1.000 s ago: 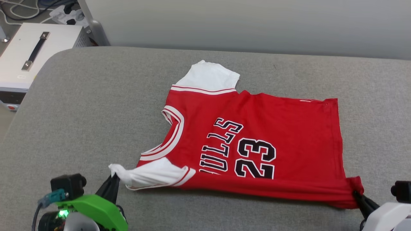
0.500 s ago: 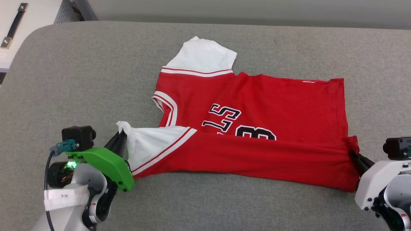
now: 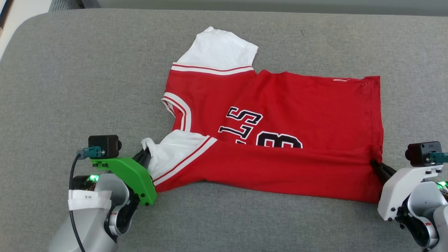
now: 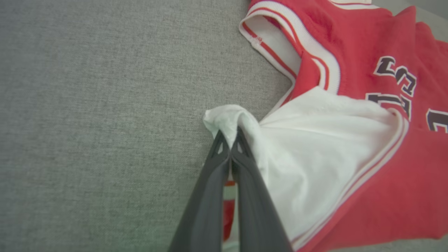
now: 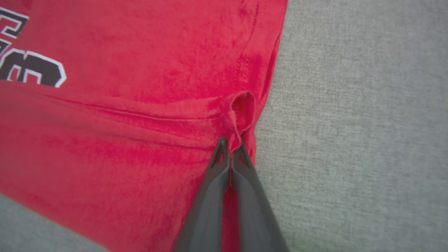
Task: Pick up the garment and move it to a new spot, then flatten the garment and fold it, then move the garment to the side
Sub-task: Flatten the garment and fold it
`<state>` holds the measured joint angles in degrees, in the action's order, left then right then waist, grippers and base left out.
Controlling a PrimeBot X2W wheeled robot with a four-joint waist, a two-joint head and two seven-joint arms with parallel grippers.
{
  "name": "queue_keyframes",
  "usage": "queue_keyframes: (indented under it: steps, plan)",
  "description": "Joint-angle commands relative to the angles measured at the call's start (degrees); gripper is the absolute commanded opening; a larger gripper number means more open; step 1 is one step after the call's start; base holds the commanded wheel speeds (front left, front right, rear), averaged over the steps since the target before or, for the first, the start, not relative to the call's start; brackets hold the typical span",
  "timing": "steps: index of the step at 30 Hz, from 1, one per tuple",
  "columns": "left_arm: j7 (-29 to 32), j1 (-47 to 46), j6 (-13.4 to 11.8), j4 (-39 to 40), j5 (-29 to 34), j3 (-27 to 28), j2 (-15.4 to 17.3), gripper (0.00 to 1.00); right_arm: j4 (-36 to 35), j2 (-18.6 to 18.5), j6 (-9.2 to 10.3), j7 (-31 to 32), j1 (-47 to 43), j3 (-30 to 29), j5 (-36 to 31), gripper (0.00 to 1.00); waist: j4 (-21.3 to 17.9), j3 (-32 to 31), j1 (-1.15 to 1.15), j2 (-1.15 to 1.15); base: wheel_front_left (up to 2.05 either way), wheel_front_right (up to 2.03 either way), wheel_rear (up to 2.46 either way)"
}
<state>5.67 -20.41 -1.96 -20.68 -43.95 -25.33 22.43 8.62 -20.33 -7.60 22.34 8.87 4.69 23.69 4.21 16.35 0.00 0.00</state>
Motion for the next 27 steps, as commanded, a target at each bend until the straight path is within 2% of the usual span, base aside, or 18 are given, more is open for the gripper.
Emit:
queue_keyframes:
  steps: [1, 2, 3, 10, 17, 23, 27]
  plan:
    - [0.1, -1.3, 0.4, -0.7, -0.3, 0.0, -0.3, 0.24, 1.1, 0.0, 0.11, -0.4, 0.6, 1.0, 0.5, 0.14, -0.1, -0.4, 0.0, 0.0, 0.0, 0.0, 0.0]
    - [0.1, -1.3, 0.4, -1.0, -0.4, -0.1, -0.5, 0.44, 1.3, -0.1, 0.11, -0.8, 0.6, 1.3, 0.7, 0.34, -0.1, -0.6, 0.0, 0.0, 0.0, 0.0, 0.0]
    - [-0.2, -1.4, 0.1, -1.2, -0.4, 0.0, -0.6, 1.0, 1.8, -0.1, 0.11, -1.1, 0.6, 1.6, 1.0, 1.0, -0.1, -0.8, 0.0, 0.0, 0.0, 0.0, 0.0]
    - [-3.4, -1.1, -2.1, -1.2, -0.4, 2.1, -0.5, 1.0, 0.6, 0.7, 0.11, -10.6, 0.4, 0.2, -0.7, 1.0, 0.1, -3.3, 0.0, 0.0, 0.0, 0.0, 0.0]
    - [-5.1, 0.8, -4.6, 0.6, -0.2, 4.0, 1.4, 1.0, -1.9, 4.6, 0.11, -19.3, -1.1, -3.5, -4.5, 1.0, -0.9, -6.3, 0.0, 0.0, 0.0, 0.0, 0.0]
    - [-4.0, 2.8, -6.7, 5.2, -0.7, 5.7, 3.8, 1.0, -5.5, 8.6, 0.11, -21.9, -3.3, -5.8, -7.1, 1.0, -1.4, -8.2, 0.0, 0.0, 0.0, 0.0, 0.0]
    - [1.1, 4.2, -7.0, 10.2, -2.4, 5.7, 6.3, 1.0, -8.1, 10.9, 0.11, -21.3, -5.5, -6.6, -8.2, 1.0, -1.5, -9.1, 0.0, 0.0, 0.0, 0.0, 0.0]
